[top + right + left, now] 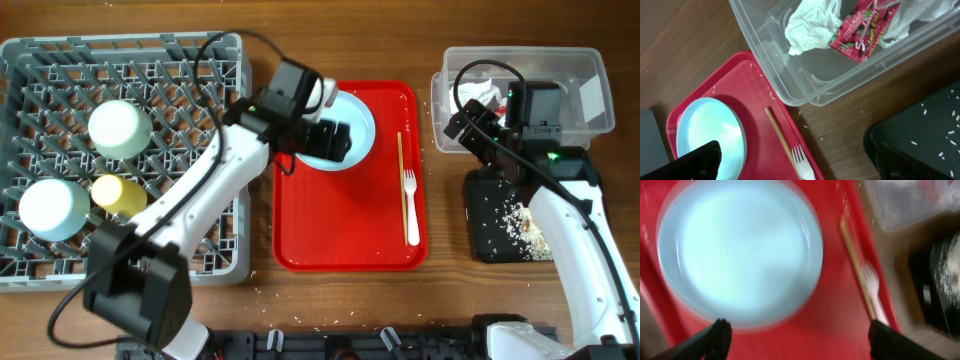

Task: Sort waste into correct bins and load items into the dishwasher rack
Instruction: 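Reach the left gripper to the light-blue plate and grasp its rim, then lift the plate and stand it upright at the rack's right edge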

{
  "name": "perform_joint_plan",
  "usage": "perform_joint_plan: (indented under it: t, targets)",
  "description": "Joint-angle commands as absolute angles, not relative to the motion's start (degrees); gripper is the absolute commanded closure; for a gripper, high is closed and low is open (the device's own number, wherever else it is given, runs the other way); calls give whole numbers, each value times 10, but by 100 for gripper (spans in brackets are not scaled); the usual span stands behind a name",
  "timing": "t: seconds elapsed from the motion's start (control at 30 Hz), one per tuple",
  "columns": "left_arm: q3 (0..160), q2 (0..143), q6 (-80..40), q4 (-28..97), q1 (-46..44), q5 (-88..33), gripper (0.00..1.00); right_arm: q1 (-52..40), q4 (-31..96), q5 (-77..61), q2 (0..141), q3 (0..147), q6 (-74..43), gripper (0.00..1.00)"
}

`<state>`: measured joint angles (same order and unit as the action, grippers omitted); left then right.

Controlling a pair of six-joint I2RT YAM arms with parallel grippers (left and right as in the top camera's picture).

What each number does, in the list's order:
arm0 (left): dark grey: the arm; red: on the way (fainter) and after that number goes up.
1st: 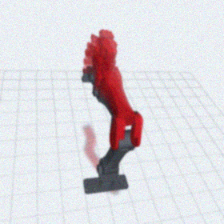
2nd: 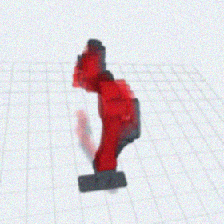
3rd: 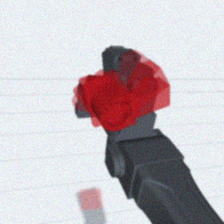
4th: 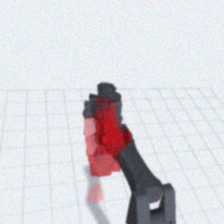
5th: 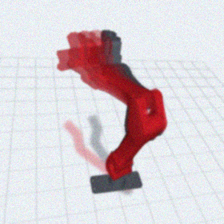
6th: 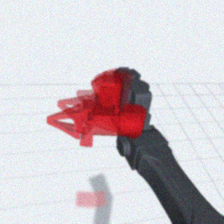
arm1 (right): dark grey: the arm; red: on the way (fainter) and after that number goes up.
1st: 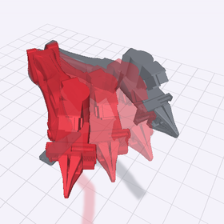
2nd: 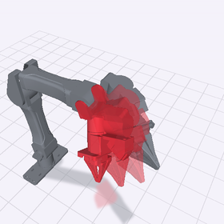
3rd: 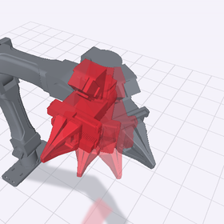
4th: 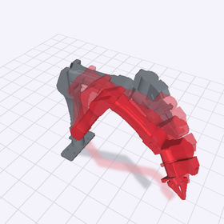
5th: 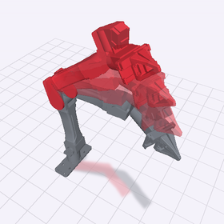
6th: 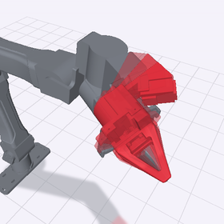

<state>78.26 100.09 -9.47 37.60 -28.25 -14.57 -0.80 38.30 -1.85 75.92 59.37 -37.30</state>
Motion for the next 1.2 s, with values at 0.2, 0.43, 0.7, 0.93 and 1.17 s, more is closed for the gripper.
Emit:
perform_joint_plan:
  t: [0.2,0.43,0.7,0.93,1.17]
  targets:
    - [802,1155,107,198,-378,-66,25,-7,382,-13,762,594,-377,0]
    - [802,1215,99,180,-397,-46,60,-7,382,-13,762,594,-377,0]
    - [803,1200,50,206,-398,-49,96,-7,382,-13,762,594,-377,0]
    - [803,942,-70,255,-387,-70,96,-7,382,-13,762,594,-377,0]
    - [803,803,-153,303,-208,-290,96,-7,382,-13,762,594,-377,0]
